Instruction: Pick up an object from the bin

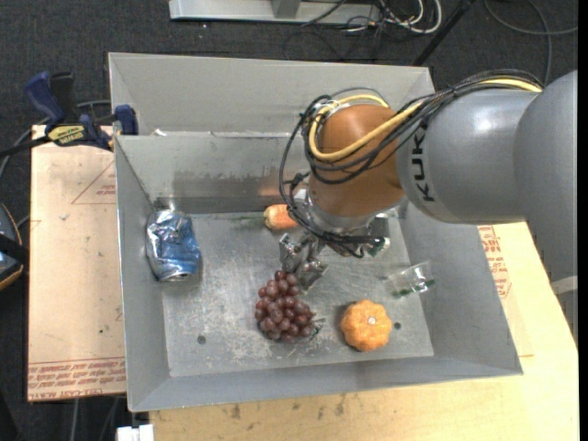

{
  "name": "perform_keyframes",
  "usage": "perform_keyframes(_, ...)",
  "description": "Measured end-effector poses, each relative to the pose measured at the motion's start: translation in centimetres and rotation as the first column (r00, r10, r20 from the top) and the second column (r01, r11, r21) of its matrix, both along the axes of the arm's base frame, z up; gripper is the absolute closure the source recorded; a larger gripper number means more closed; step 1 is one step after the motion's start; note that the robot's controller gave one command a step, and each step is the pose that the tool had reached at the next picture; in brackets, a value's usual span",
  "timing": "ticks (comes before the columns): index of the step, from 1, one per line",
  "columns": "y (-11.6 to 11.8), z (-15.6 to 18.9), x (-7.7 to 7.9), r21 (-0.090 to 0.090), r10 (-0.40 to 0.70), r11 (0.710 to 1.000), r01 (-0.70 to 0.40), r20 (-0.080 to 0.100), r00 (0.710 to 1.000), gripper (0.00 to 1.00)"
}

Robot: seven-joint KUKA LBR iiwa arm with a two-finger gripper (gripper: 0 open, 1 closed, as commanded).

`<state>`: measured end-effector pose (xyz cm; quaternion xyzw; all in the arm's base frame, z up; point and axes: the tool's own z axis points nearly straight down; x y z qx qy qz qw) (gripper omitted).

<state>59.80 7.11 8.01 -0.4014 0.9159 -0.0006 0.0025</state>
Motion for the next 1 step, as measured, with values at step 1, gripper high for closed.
perform_keyframes(1, 0.05, 1.60, -0.21, 0.001, -0.001, 1.000, 0.001, -0.008, 1.000, 1.00)
